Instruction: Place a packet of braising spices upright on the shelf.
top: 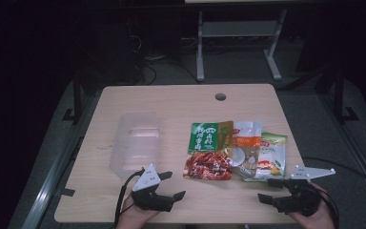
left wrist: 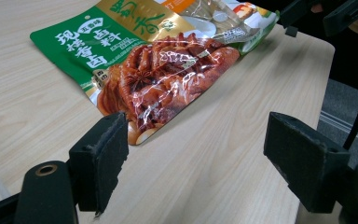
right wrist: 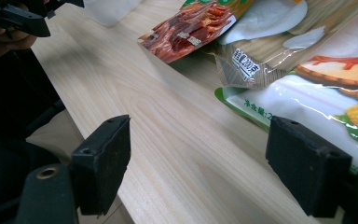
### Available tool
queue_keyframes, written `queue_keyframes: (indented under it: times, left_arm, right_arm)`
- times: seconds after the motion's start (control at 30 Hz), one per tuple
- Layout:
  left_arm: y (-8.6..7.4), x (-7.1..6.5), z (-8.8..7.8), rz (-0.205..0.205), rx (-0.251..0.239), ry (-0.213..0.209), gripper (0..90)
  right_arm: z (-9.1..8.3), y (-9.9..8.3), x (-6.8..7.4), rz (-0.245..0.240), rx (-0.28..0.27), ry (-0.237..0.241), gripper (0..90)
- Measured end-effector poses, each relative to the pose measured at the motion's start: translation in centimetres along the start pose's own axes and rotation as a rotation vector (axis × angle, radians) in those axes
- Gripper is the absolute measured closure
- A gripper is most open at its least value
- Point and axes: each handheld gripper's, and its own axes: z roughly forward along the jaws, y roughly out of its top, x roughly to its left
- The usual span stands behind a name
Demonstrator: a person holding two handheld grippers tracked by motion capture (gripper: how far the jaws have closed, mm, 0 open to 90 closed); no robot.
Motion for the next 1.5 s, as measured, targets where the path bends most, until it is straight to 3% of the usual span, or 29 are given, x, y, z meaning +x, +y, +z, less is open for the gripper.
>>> queue_keyframes:
  times: [0.33, 0.57, 0.83, 1.0, 1.1, 1.17, 1.33, 1.43, 1.5]
  left_arm:
    - [1.1, 0.4, 0.5, -0.011, 0.019, -0.029, 21.4]
    - [2.6, 0.4, 1.9, 0.017, 0.038, -0.040, 23.7]
    - [4.1, 0.6, 4.8, 0.054, 0.075, -0.033, 30.9]
    - [3.9, 0.9, 6.4, 0.038, 0.105, -0.027, 37.0]
    - [3.7, 1.5, 7.3, 0.051, 0.135, -0.022, 42.3]
    - [3.6, 1.6, 7.5, 0.039, 0.137, -0.023, 43.4]
    - [3.2, 1.9, 8.3, 0.024, 0.144, -0.024, 54.8]
    - [2.8, 2.2, 8.7, 0.026, 0.179, -0.025, 57.6]
    - [2.6, 2.4, 8.9, 0.000, 0.184, -0.030, 60.4]
  right_arm:
    - [-0.1, 0.7, 0.0, -0.001, -0.009, 0.012, 19.5]
    - [-0.3, 2.8, -0.4, -0.021, -0.015, 0.010, 22.8]
    - [0.2, 6.3, -1.0, -0.047, -0.012, 0.019, 27.2]
    - [1.3, 8.8, -1.1, -0.062, 0.014, 0.019, 28.6]
    - [2.4, 10.9, -1.2, -0.072, 0.043, 0.022, 29.4]
    - [2.7, 11.2, -1.2, -0.072, 0.047, 0.025, 29.8]
    - [5.0, 13.9, -2.0, -0.051, 0.103, 0.017, 30.4]
    - [6.0, 14.8, -2.5, -0.037, 0.126, 0.012, 30.4]
    - [7.5, 15.8, -3.4, -0.005, 0.170, -0.007, 30.8]
